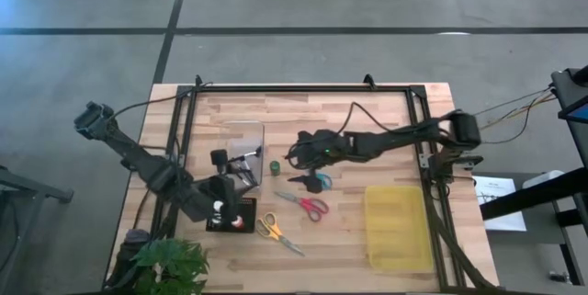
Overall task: Pick & Place Paint Supplies
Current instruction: Put the green paint bottle into the black basket
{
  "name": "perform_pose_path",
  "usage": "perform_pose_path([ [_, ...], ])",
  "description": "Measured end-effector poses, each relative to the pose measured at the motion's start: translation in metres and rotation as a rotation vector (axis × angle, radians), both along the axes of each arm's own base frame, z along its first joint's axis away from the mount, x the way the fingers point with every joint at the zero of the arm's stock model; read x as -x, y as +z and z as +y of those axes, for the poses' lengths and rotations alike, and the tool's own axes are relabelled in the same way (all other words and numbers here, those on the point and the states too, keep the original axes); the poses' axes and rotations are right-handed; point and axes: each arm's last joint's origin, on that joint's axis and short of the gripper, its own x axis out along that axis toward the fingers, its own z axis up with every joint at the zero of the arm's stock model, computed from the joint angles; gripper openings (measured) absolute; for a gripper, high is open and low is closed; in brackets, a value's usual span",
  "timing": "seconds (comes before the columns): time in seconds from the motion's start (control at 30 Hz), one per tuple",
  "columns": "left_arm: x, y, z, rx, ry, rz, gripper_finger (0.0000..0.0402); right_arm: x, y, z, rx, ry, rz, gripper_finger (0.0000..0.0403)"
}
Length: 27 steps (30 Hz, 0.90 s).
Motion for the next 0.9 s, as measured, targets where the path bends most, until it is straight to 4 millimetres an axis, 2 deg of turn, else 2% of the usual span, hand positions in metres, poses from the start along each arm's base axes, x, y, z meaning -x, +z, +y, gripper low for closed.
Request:
perform_pose_path([
  [0.13,-0.002,0.000,0.004,-0.016,0.030,-0.008,0.0203,-0.020,-0.014,-0.004,0.025,0.002,0.002,0.0347],
  [0.43,-0.002,0.000,0.004,-0.013,0.032,-0.013,0.0203,-0.049,-0.022,-0.013,0.063,0.001,-0.009,0.0347],
  [0.67,-0.002,-0.003,0.004,-0.016,0.031,-0.009,0.0203,-0.054,-0.040,-0.019,0.063,-0.009,0.036,0.0347],
  [0.9,-0.002,-0.002,0.004,-0.013,0.031,-0.013,0.0203,-0.053,-0.041,-0.023,0.063,-0.017,0.038,0.0347],
])
